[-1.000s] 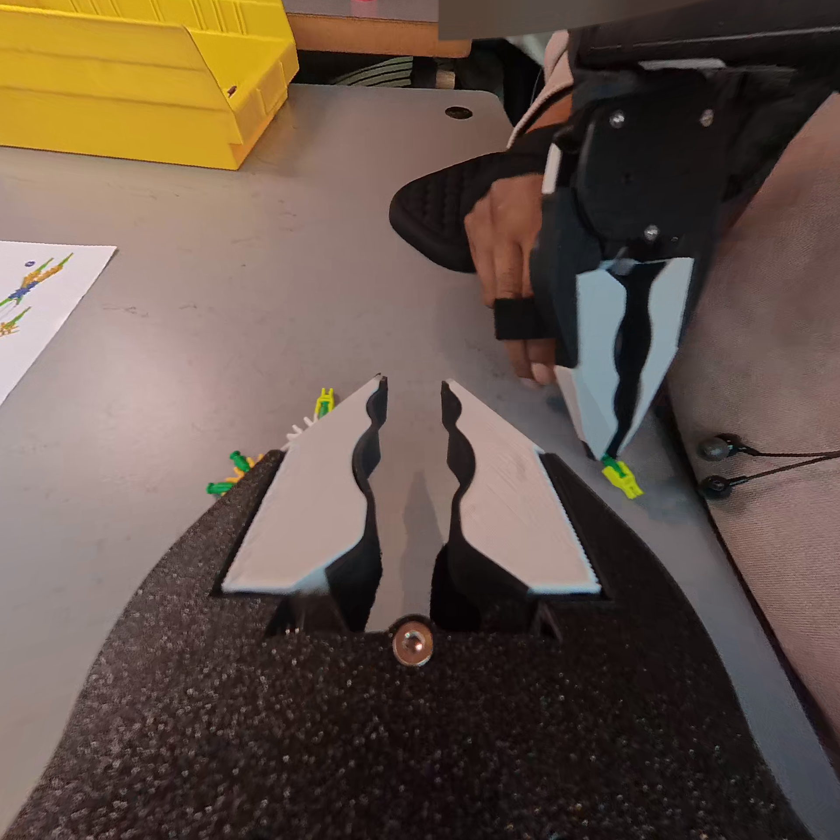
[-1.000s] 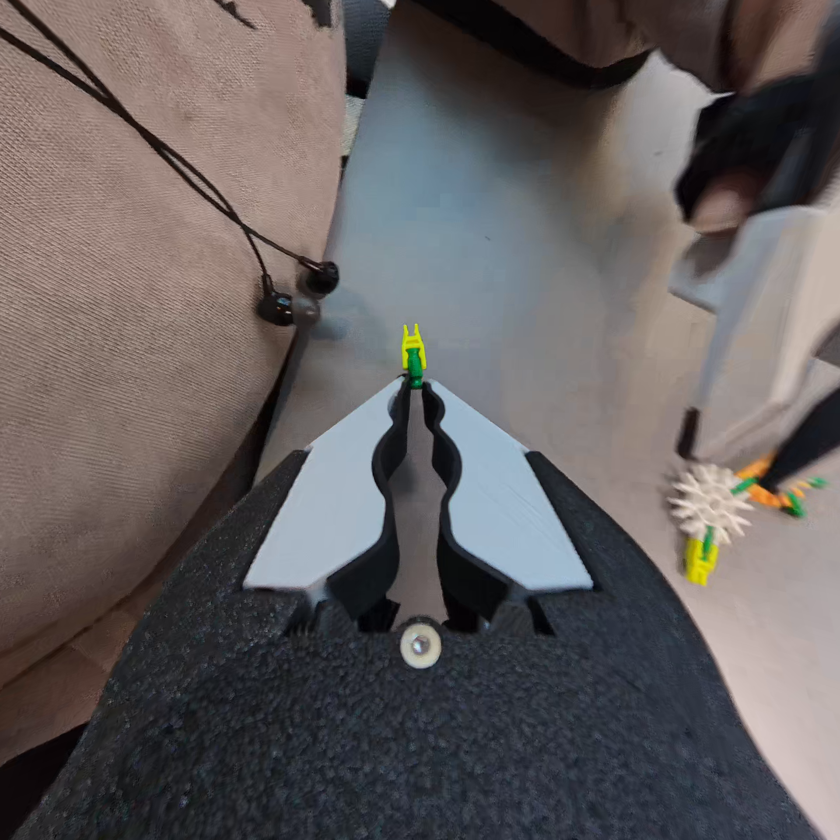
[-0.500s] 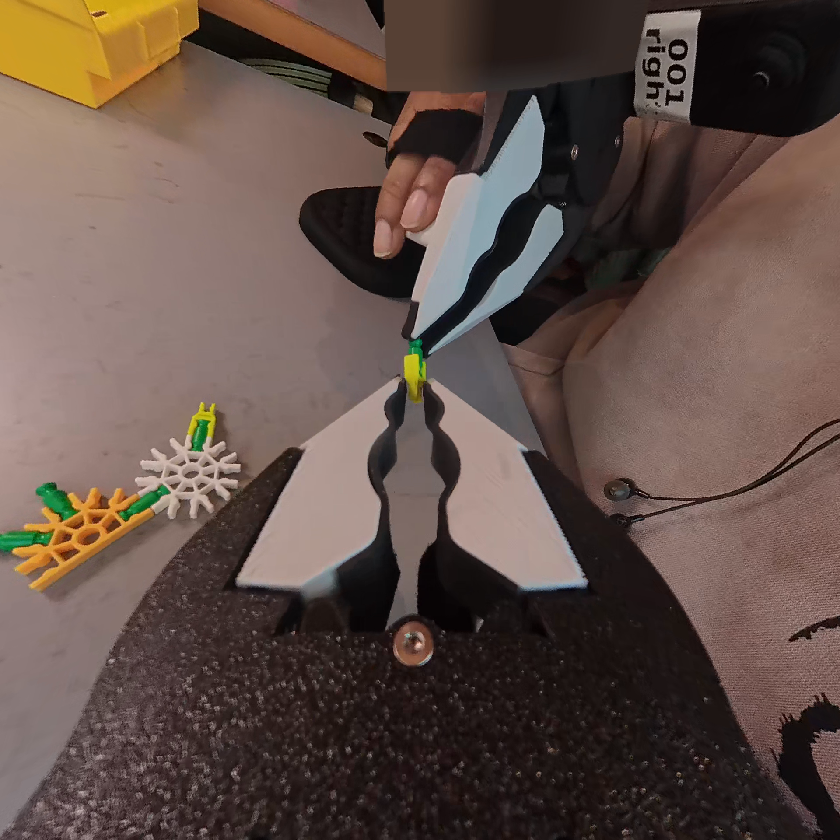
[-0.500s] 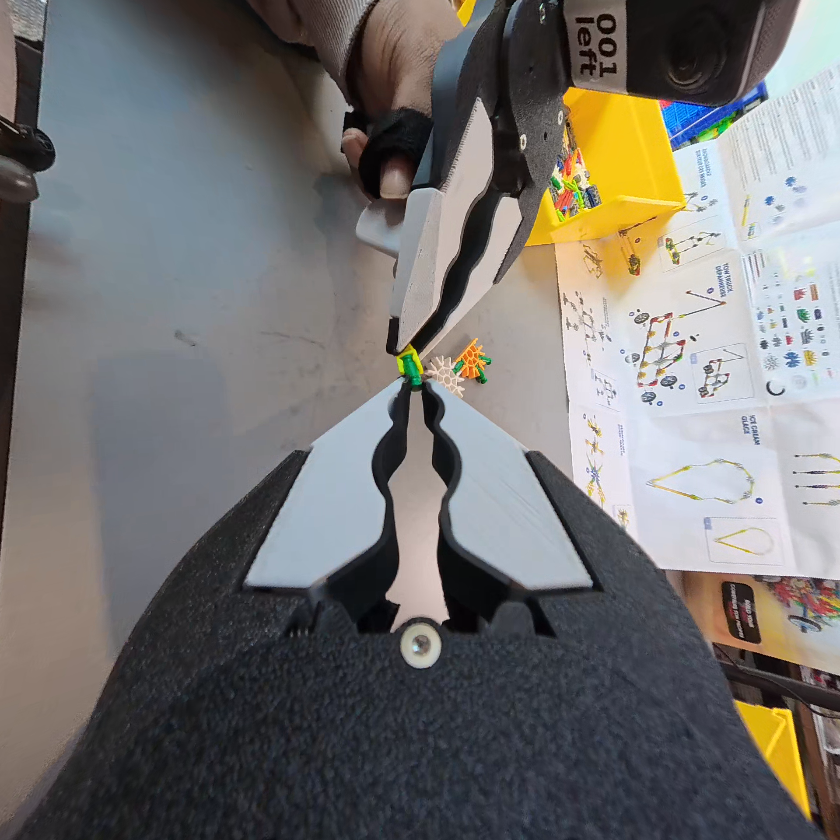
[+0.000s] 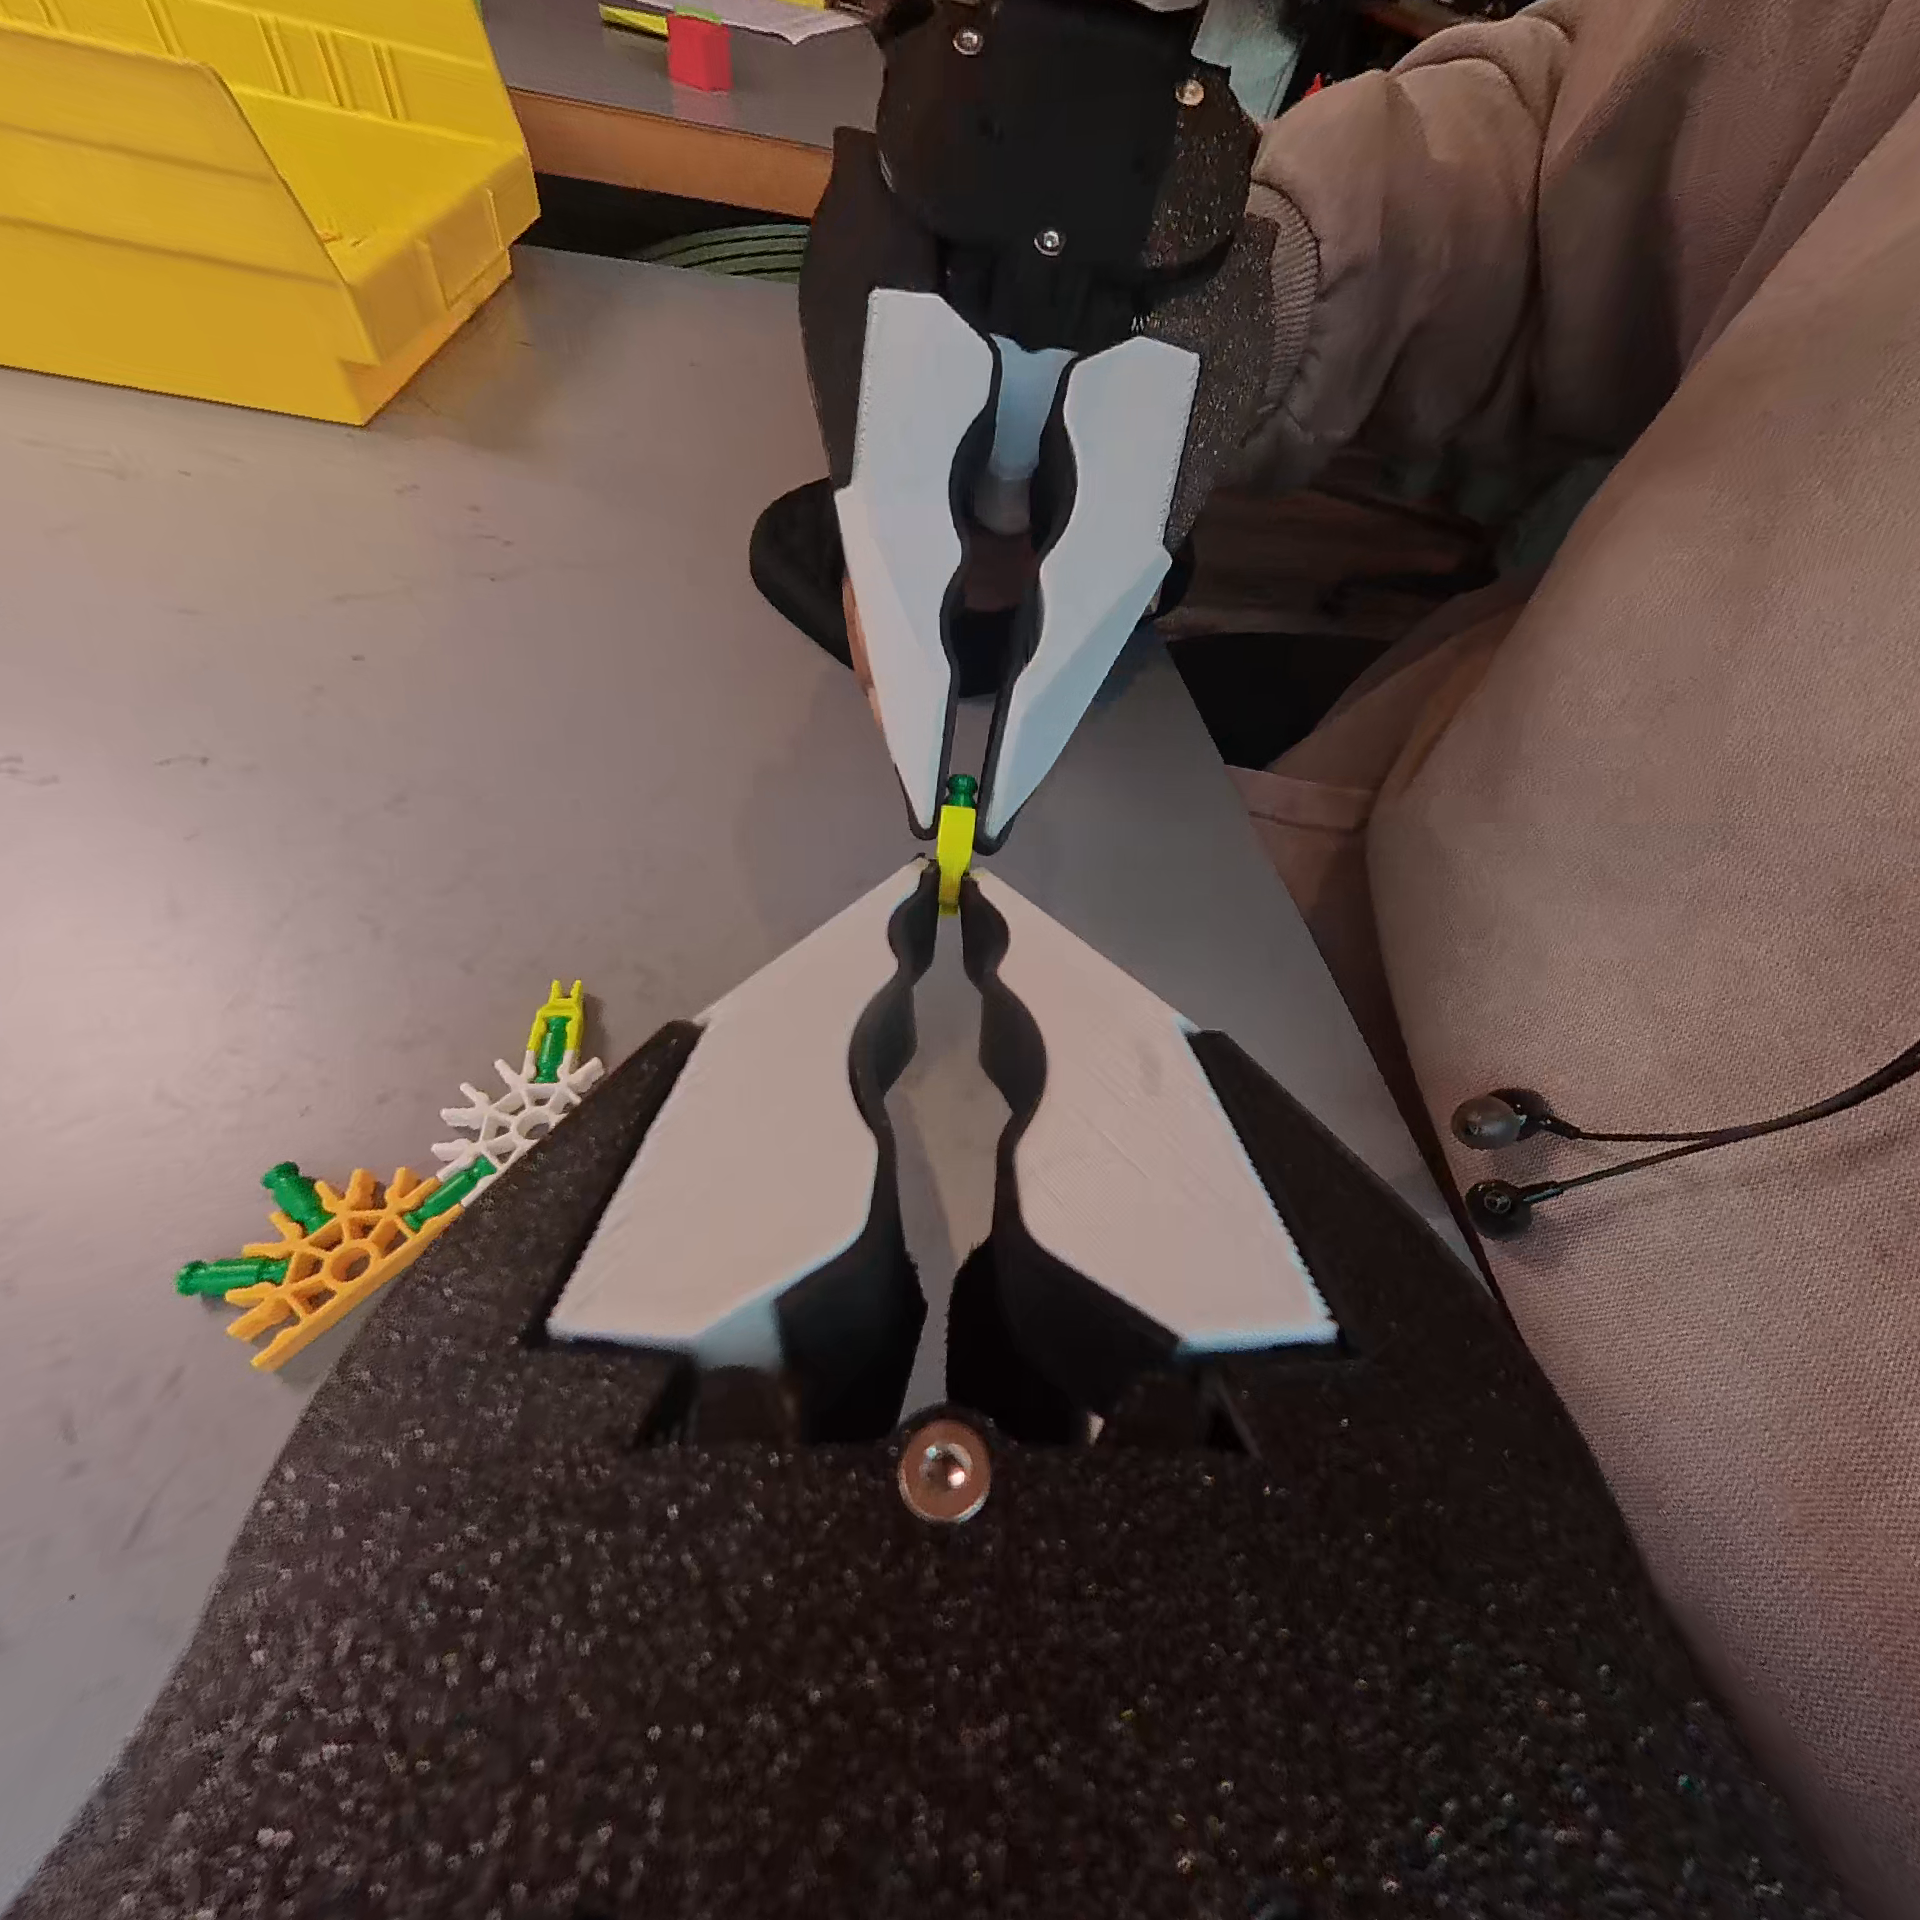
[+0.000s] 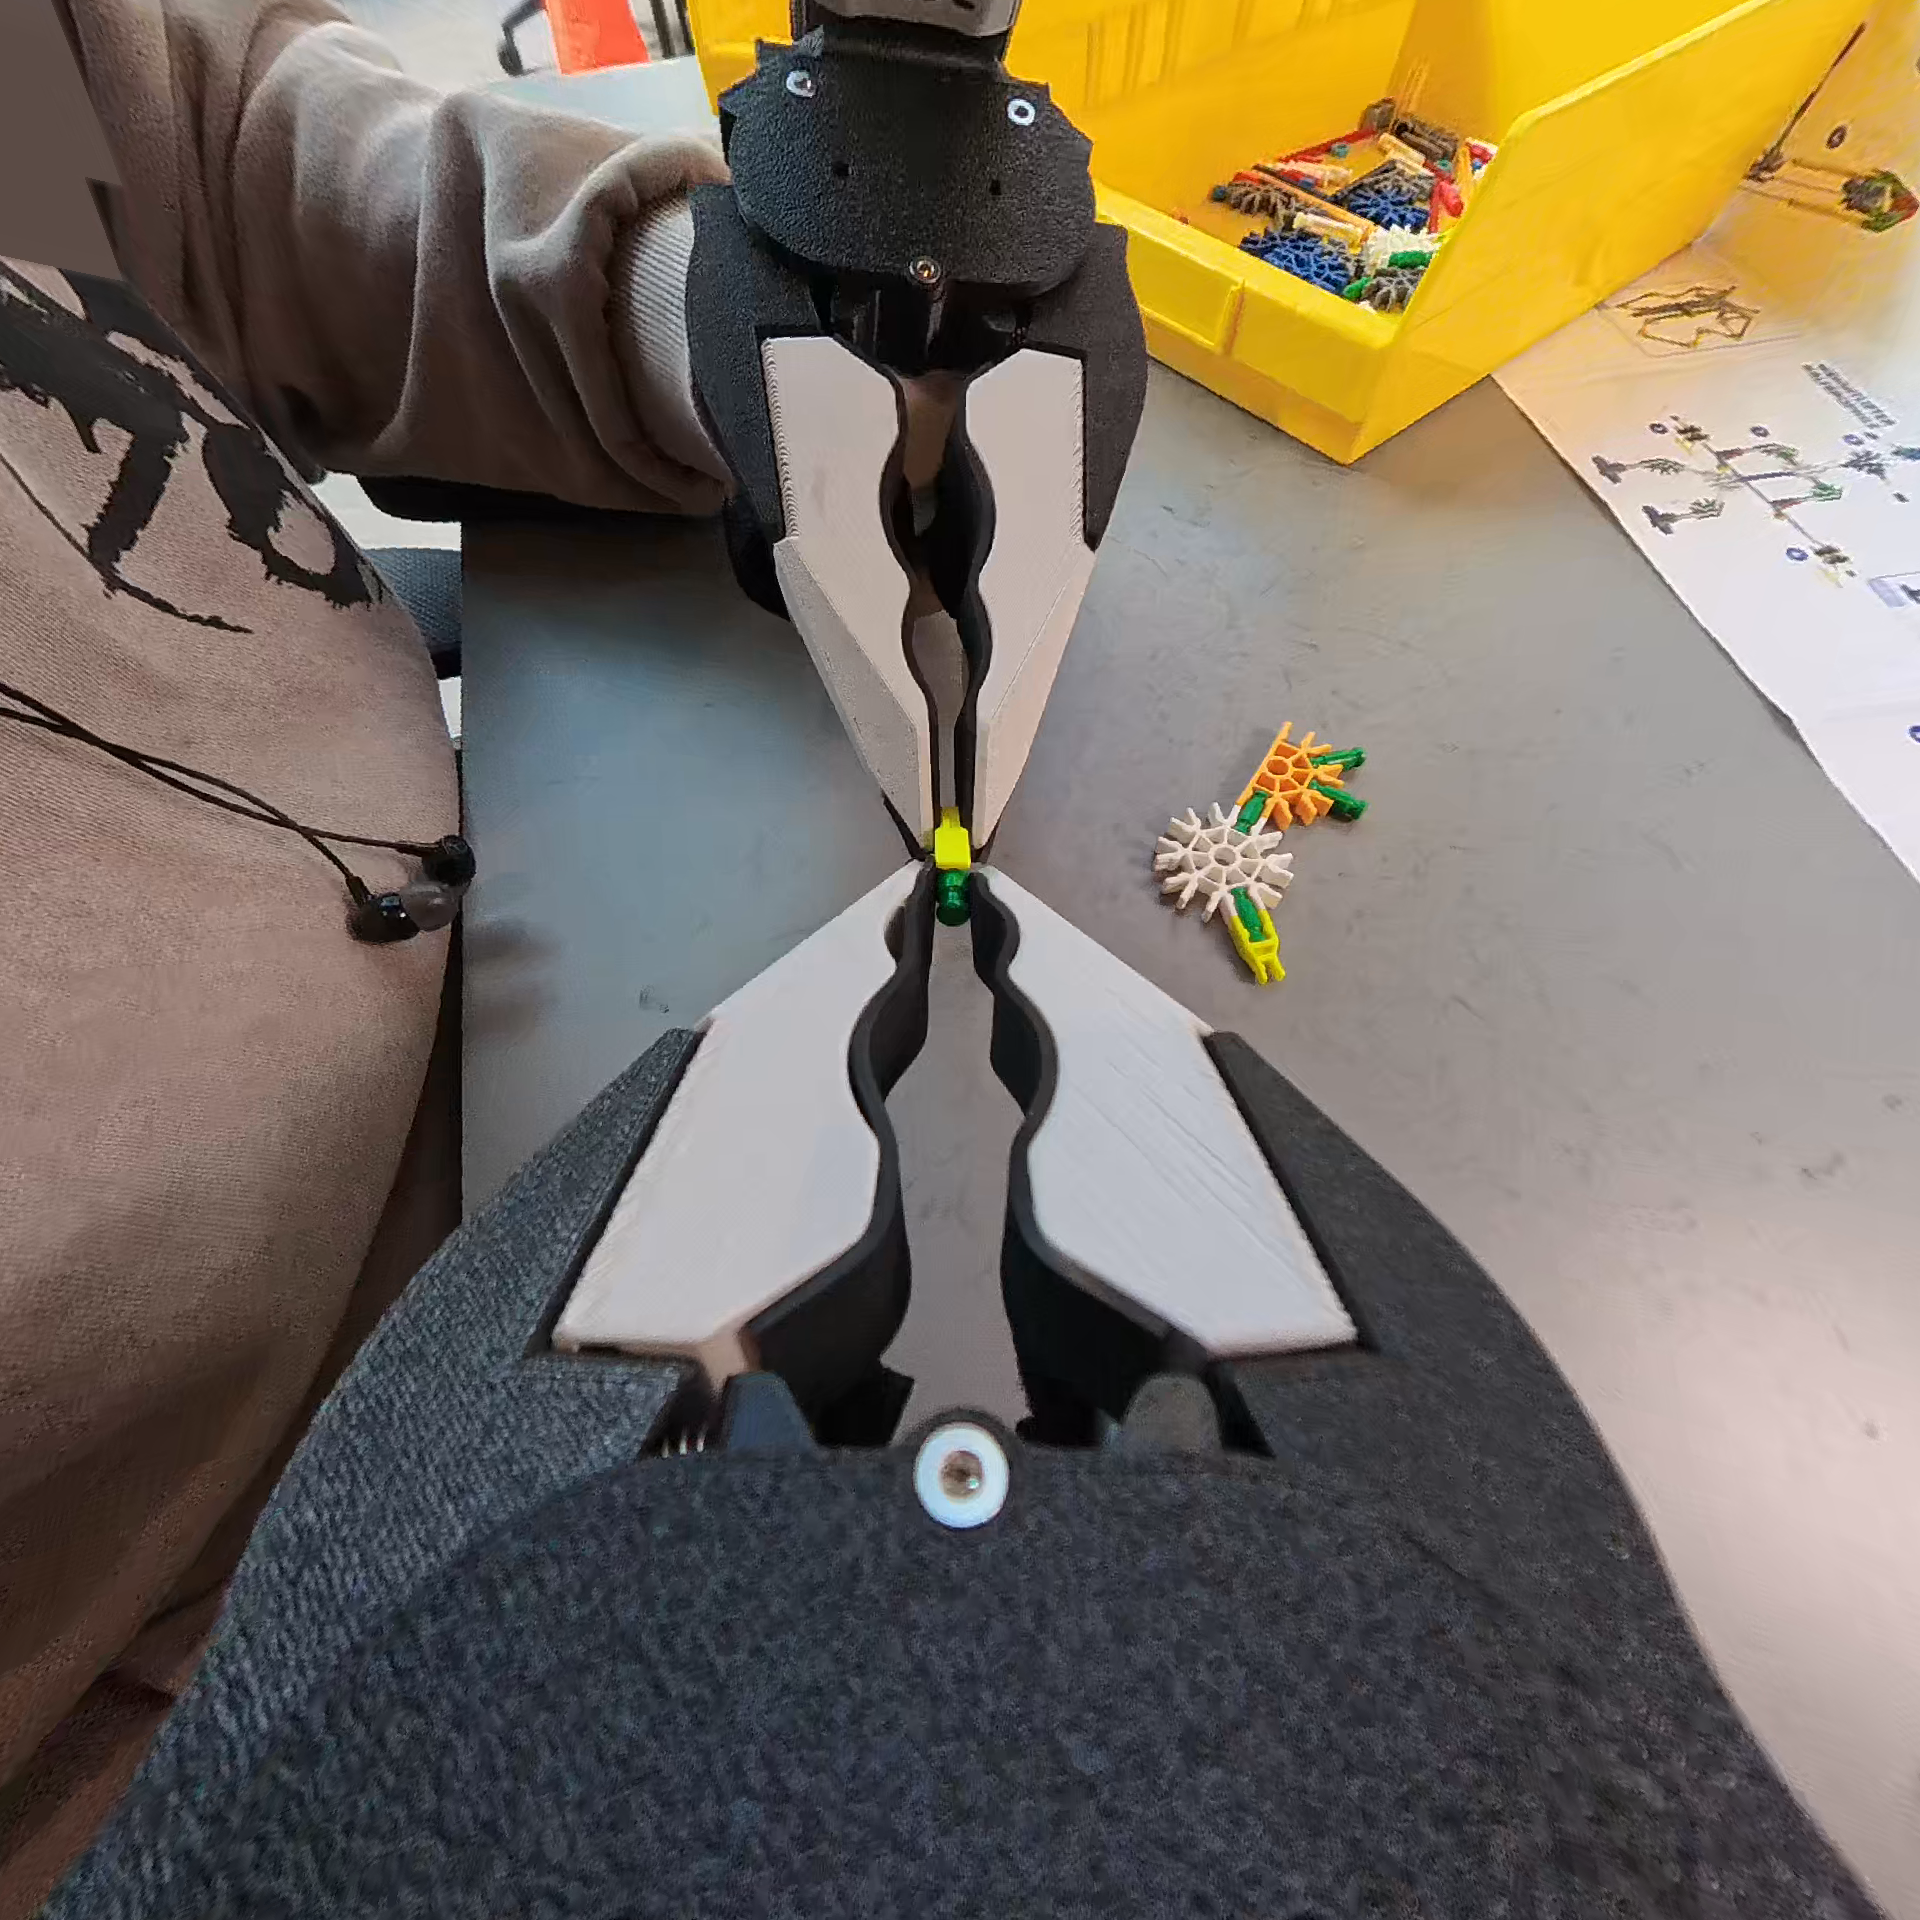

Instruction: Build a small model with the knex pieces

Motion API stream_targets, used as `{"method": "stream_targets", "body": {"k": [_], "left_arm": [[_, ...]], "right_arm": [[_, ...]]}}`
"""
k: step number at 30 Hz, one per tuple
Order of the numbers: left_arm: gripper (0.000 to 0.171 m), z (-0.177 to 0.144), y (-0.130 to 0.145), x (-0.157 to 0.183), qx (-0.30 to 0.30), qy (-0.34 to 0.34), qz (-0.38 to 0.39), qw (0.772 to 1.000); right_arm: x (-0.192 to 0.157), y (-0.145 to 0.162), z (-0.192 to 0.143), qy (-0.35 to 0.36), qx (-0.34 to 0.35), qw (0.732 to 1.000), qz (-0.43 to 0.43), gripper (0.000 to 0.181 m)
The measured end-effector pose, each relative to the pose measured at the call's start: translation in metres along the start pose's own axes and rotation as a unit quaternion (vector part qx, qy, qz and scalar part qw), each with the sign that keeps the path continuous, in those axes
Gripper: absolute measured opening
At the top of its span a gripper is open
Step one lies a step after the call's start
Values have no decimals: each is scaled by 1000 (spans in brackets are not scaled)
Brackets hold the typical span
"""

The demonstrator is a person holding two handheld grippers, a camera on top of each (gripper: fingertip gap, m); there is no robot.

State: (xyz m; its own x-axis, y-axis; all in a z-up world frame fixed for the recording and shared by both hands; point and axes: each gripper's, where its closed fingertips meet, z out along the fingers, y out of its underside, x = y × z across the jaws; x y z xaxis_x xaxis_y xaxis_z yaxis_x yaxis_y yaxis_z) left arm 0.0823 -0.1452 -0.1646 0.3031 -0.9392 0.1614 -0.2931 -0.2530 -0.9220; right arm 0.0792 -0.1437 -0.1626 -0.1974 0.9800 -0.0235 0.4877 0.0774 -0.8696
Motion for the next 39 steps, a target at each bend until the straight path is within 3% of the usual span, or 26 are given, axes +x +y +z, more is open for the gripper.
{"method": "stream_targets", "body": {"k": [5, 12, 16, 19, 22, 26, 29, 34, 39], "left_arm": [[3, -2, -4, -19, 6, -64, -11, 998], [3, -3, -6, -64, -4, -227, -28, 973], [2, -6, -5, -81, 2, -267, -61, 962], [1, -8, -5, -86, 5, -277, -71, 958], [1, -8, -8, -81, 2, -267, -53, 962], [2, -8, -13, -60, 20, -186, -61, 981], [4, 1, -2, -45, 2, -116, -92, 989], [5, 21, 29, -20, -88, -49, -91, 991], [6, 26, 46, -11, -140, -38, -78, 986]], "right_arm": [[20, -3, 1, 39, 1, 999, 24, 5], [63, -4, 6, 203, -32, 978, -39, 4], [78, -4, 9, 271, -43, 959, -74, 4], [82, -6, 11, 271, -25, 961, -57, 5], [79, -9, 8, 222, -2, 975, -13, 6], [59, -12, 3, 80, 23, 994, 69, 6], [43, 2, 3, 6, -23, 995, 100, 5], [15, 36, 5, -98, -137, 974, 150, 5], [4, 53, 7, -175, -206, 933, 235, 5]]}}
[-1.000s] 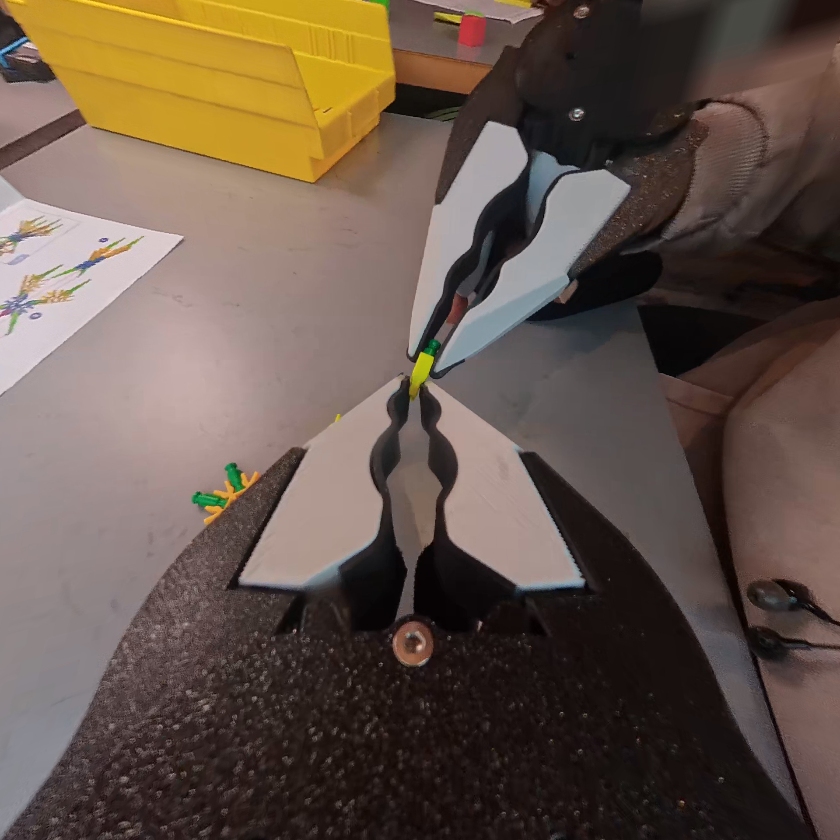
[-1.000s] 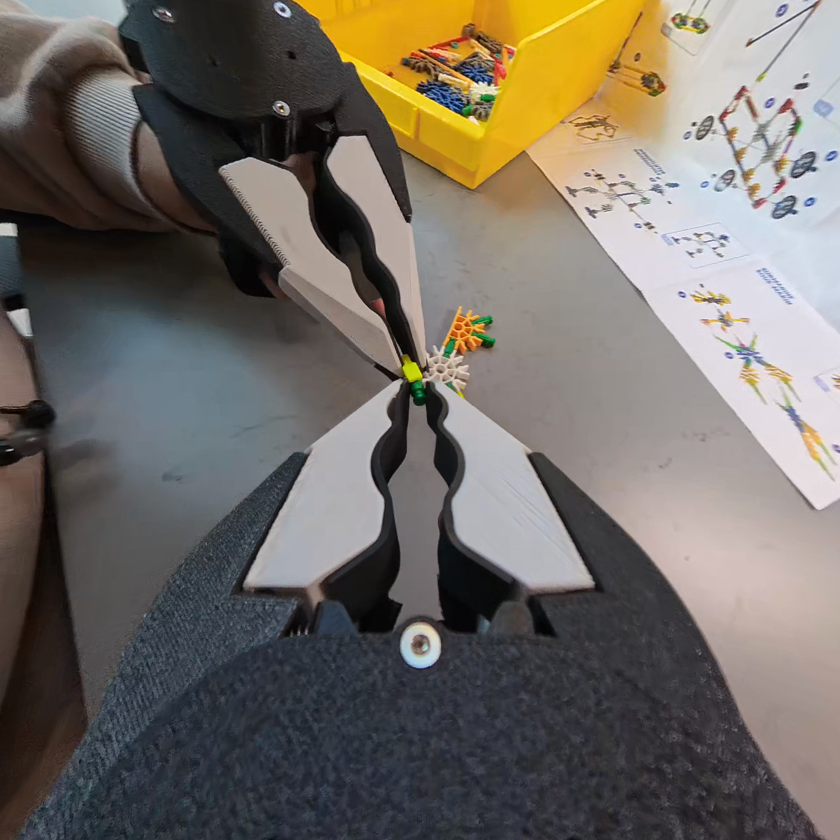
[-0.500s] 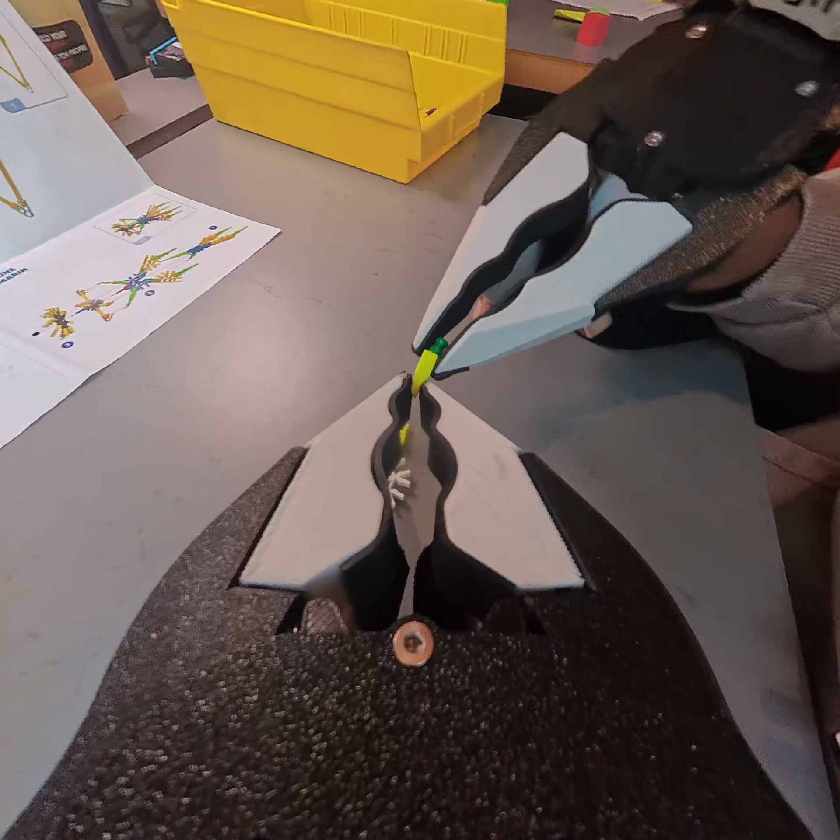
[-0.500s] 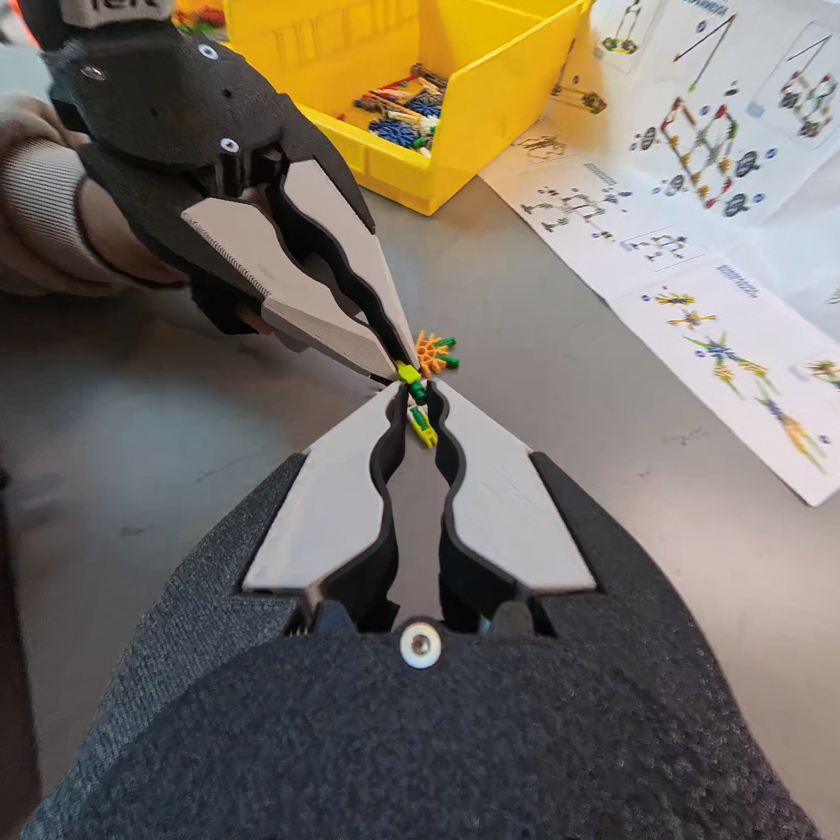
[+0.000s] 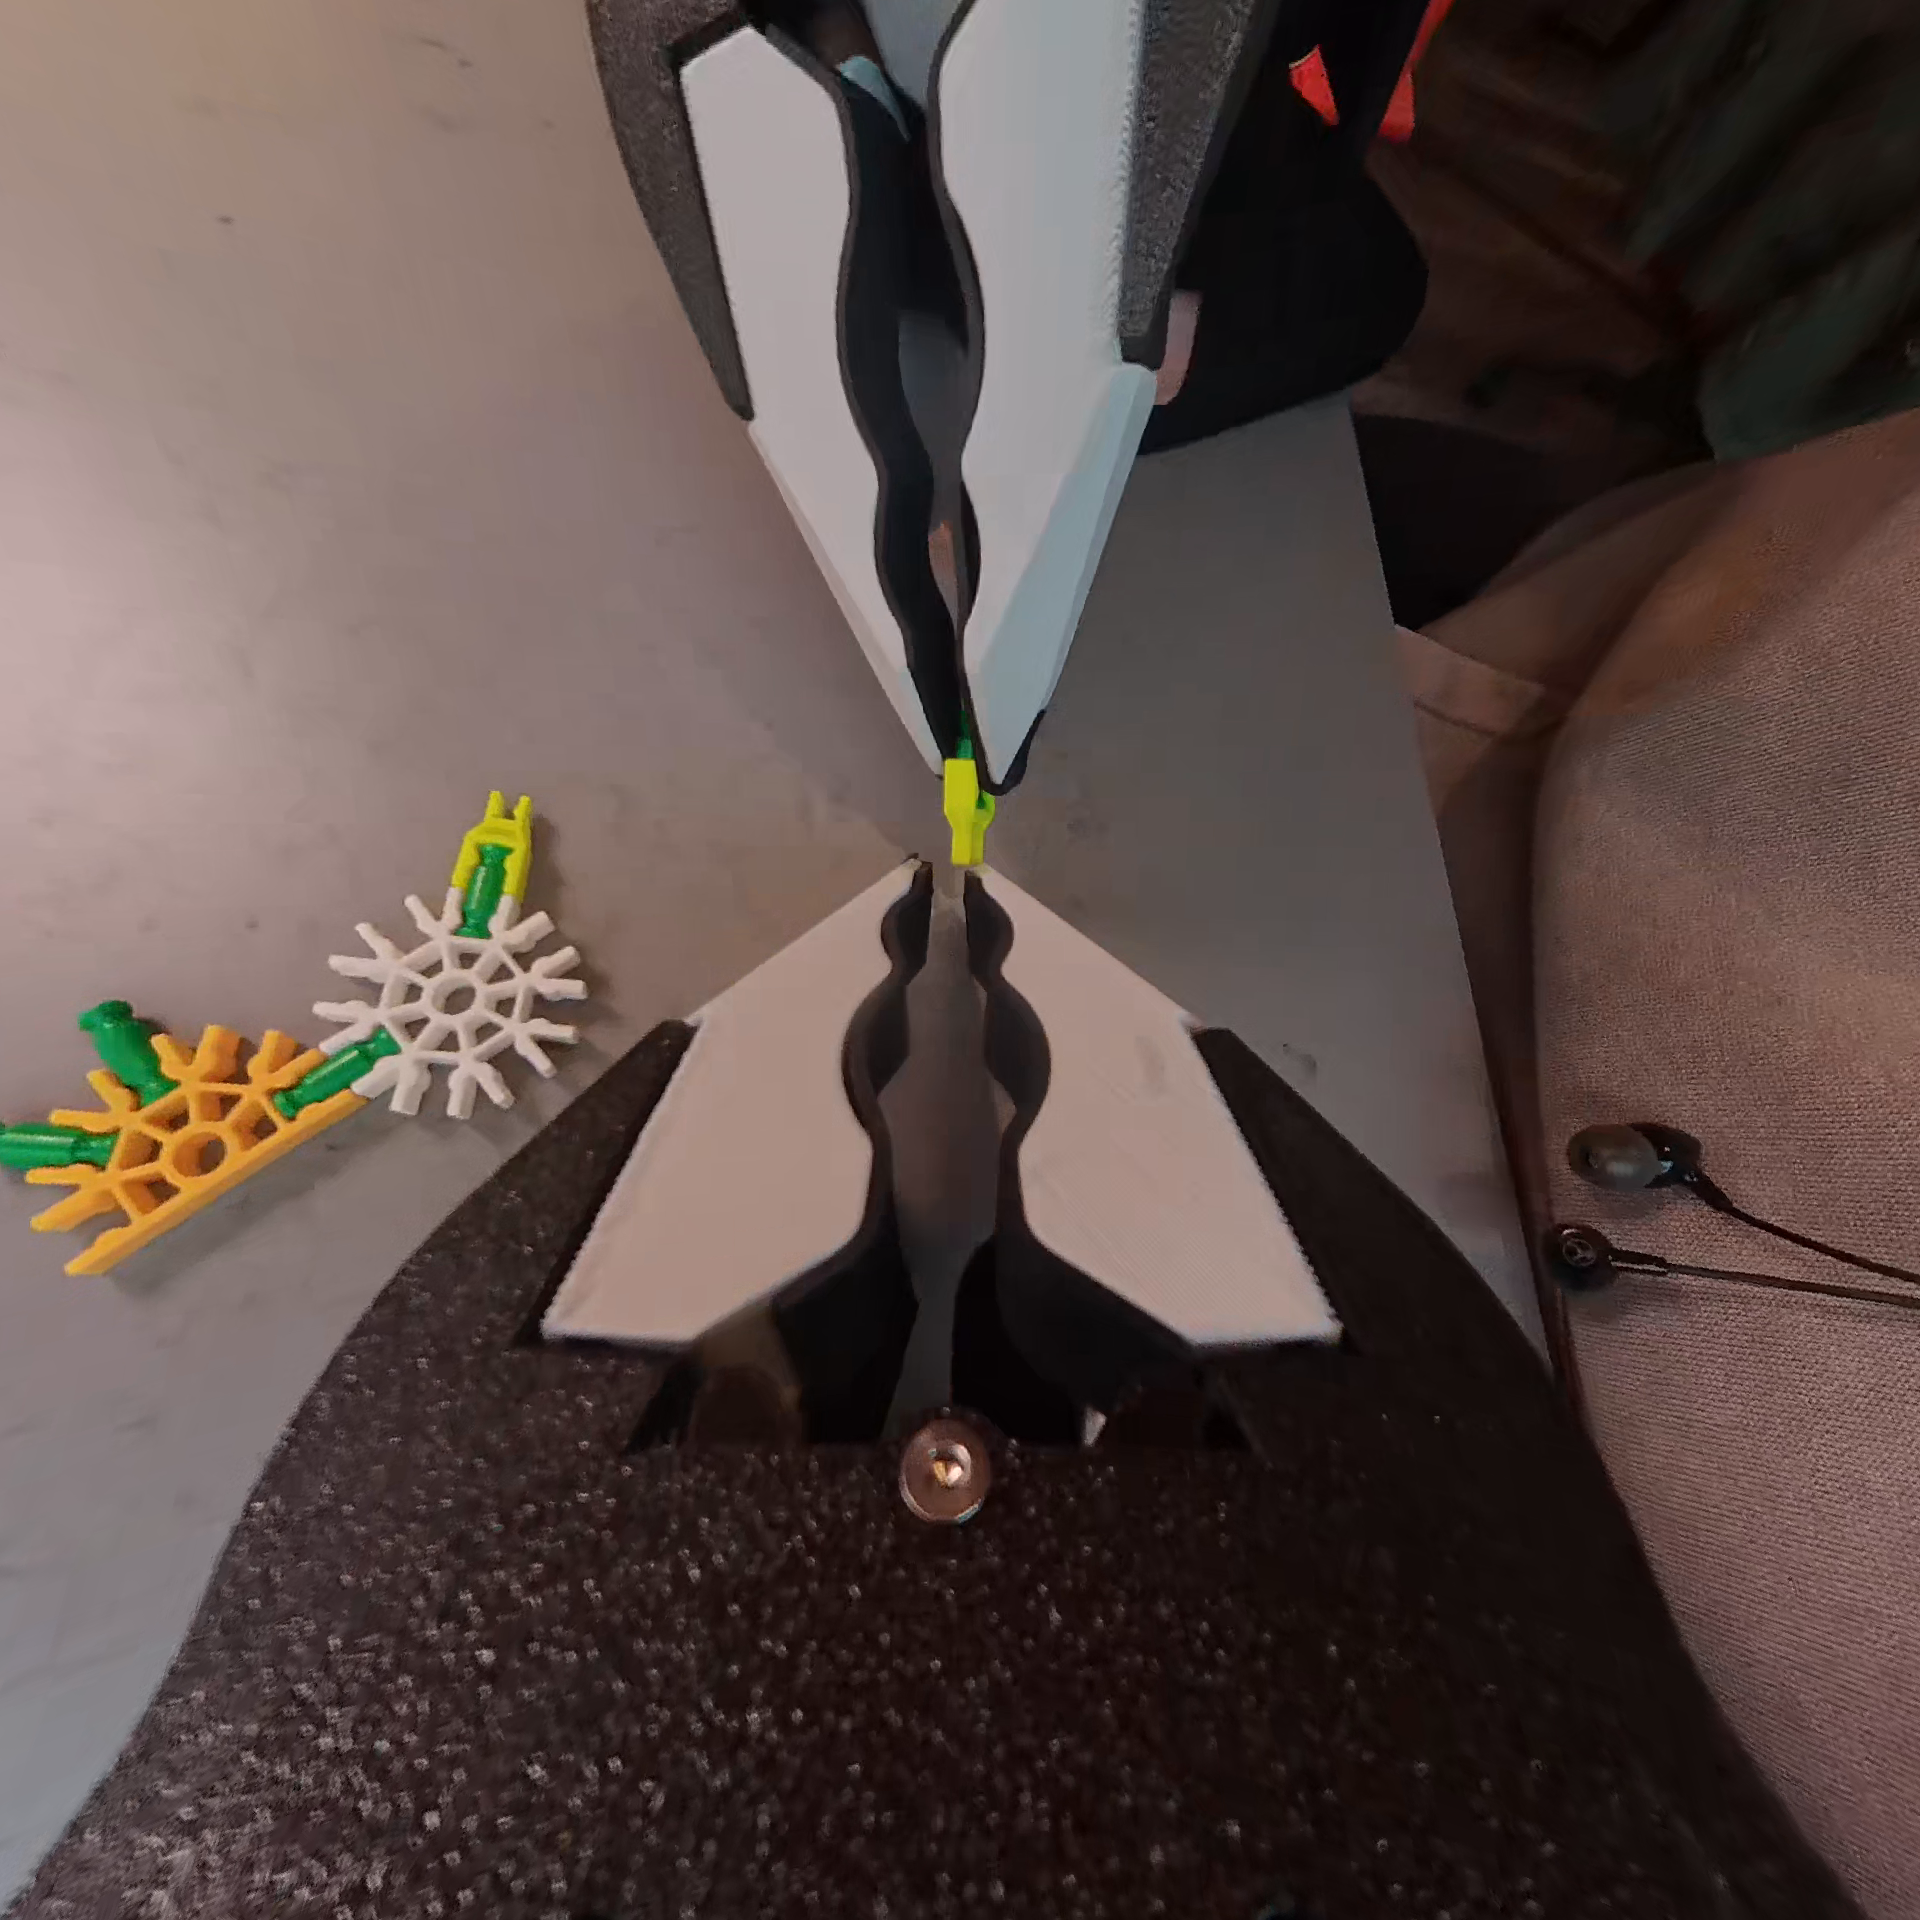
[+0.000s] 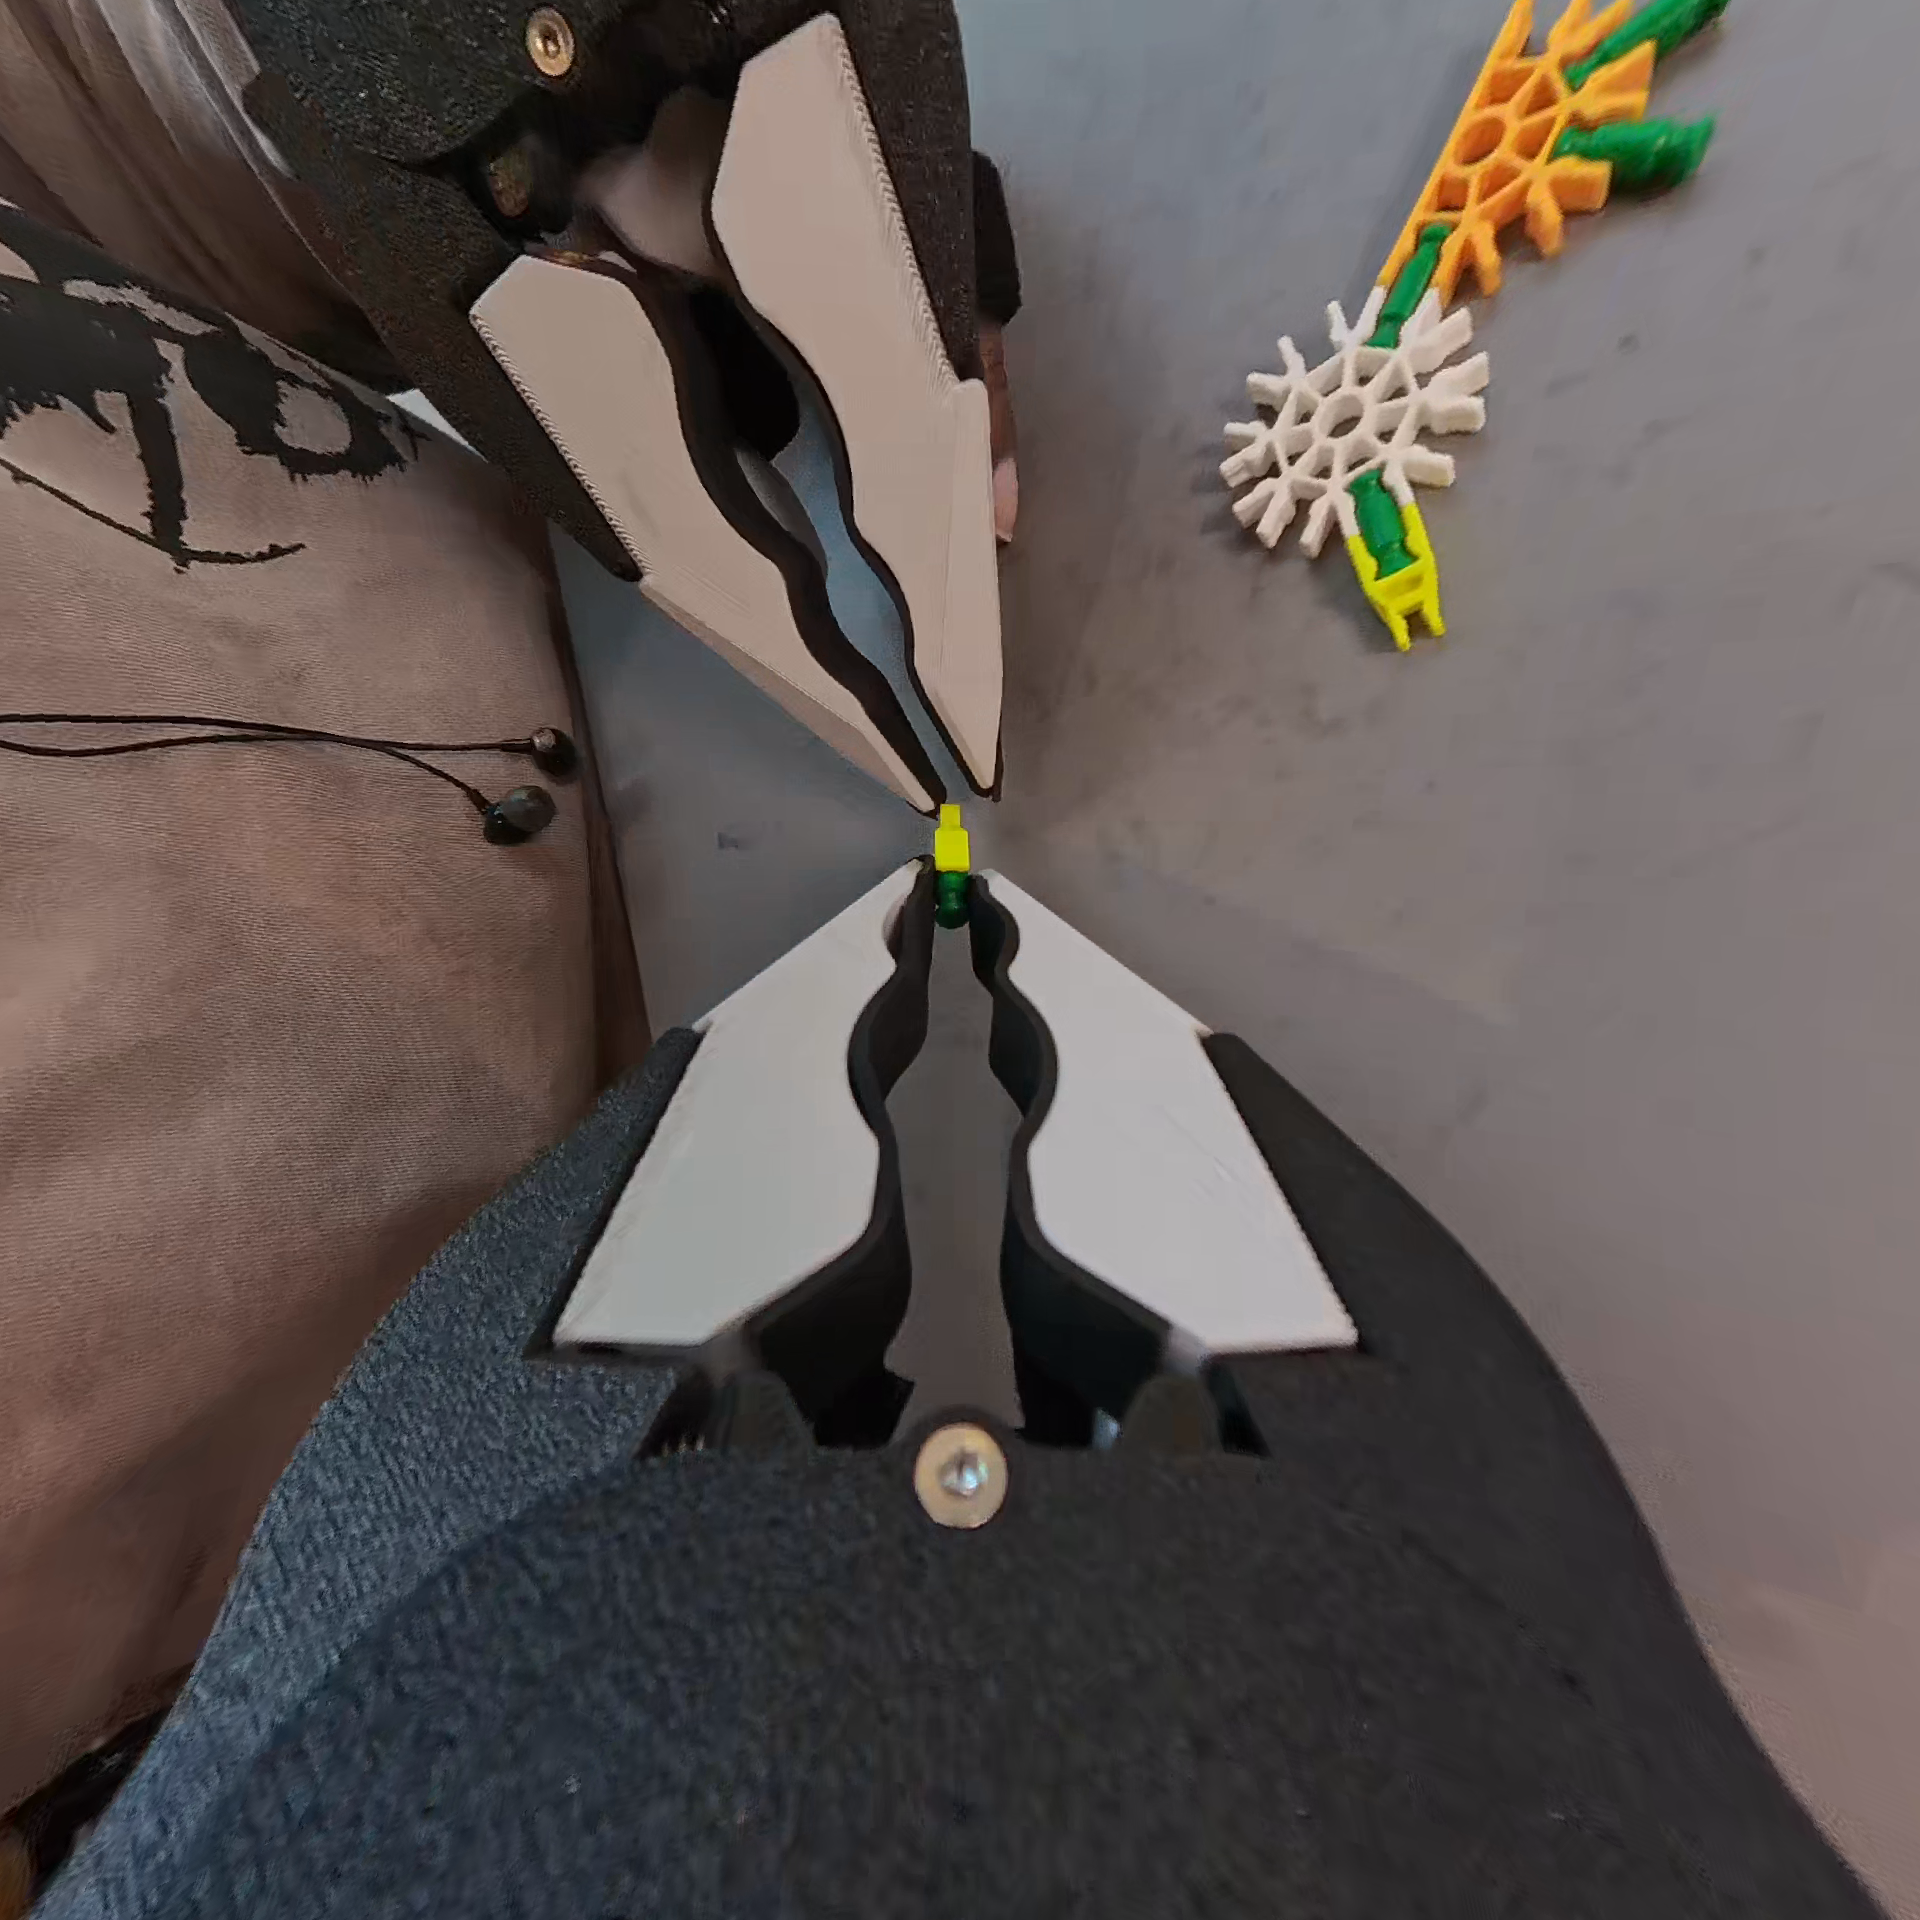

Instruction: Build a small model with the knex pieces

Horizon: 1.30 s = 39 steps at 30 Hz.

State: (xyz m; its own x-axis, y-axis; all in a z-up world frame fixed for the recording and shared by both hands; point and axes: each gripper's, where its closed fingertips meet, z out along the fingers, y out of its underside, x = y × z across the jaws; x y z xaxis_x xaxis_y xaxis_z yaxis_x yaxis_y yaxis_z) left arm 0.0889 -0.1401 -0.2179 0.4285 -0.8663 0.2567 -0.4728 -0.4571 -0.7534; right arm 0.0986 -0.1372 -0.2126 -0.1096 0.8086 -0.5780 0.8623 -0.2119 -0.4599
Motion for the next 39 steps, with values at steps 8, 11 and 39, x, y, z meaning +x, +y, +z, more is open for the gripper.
{"method": "stream_targets", "body": {"k": [8, 11, 39], "left_arm": [[5, 5, -1, 3, -7, -14, 12, 1000], [0, 6, -1, -1, -9, -36, 23, 999], [8, 5, -1, -12, -1, -61, -33, 998]], "right_arm": [[6, 4, 8, -33, -64, 996, 51, 5], [8, 3, 9, -34, -66, 995, 63, 5], [12, -12, -2, -38, 65, 990, 121, 4]]}}
